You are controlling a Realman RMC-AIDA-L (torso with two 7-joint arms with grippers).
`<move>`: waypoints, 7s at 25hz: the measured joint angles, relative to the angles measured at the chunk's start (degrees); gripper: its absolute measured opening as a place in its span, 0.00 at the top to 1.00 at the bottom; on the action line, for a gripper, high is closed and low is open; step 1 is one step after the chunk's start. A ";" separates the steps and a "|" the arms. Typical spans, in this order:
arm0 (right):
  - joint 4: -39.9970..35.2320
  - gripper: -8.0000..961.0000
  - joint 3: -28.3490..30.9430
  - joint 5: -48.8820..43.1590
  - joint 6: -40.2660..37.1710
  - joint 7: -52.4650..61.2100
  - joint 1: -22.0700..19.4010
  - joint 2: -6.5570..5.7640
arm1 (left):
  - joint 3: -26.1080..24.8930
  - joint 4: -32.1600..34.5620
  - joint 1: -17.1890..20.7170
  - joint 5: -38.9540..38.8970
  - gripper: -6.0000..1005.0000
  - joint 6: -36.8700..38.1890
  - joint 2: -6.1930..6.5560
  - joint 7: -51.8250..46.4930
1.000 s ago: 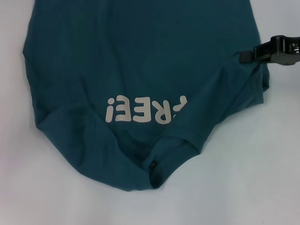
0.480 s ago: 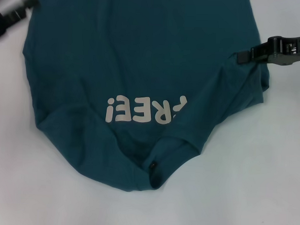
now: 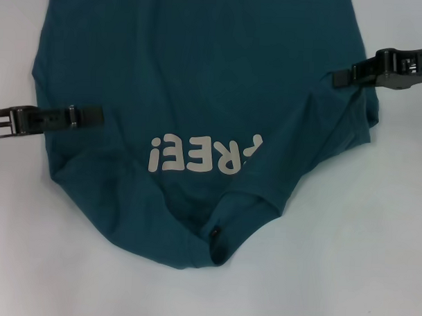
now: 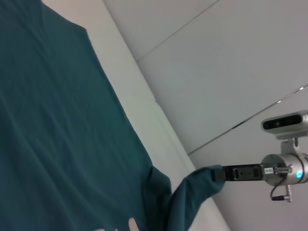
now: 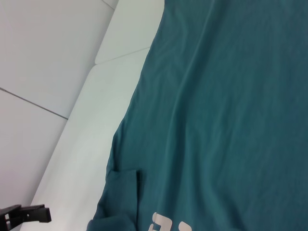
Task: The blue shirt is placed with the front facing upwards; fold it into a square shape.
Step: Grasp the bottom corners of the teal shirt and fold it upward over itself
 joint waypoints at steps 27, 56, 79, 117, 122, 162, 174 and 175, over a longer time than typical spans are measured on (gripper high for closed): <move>0.53 0.97 0.01 0.00 -0.16 0.46 -0.63 0.07 | 0.89 -5.70 -2.25 13.16 0.07 -9.21 -3.70 5.09; 0.62 0.97 0.13 0.00 -0.52 1.43 -1.26 0.07 | 3.05 -6.02 -5.28 23.84 0.14 -16.25 -6.75 1.31; 0.53 0.97 0.44 0.00 -0.39 1.34 -1.29 -0.42 | 3.76 -13.68 -3.82 29.68 0.82 -13.20 -9.10 -0.89; 0.62 0.97 0.35 0.00 -0.07 1.22 -1.32 -0.46 | -12.37 -11.98 -2.92 27.99 0.52 -2.56 -6.59 13.40; 0.62 0.97 0.40 0.00 -0.08 1.08 -1.39 -0.46 | -8.66 -12.29 -3.99 28.75 0.38 -5.72 -7.20 12.78; 0.61 0.97 0.09 0.00 -0.60 1.07 -1.48 -0.38 | -5.03 -13.81 -3.87 36.11 0.64 -8.93 -8.21 8.64; 0.61 0.97 -0.01 0.01 -0.62 1.17 -1.48 -0.37 | -8.15 -15.26 -3.08 35.60 0.99 -2.77 -8.29 9.91; 0.62 0.97 -0.01 0.01 -0.60 1.19 -1.48 -0.37 | -9.49 -15.68 -2.77 35.46 0.99 -1.30 -8.26 10.60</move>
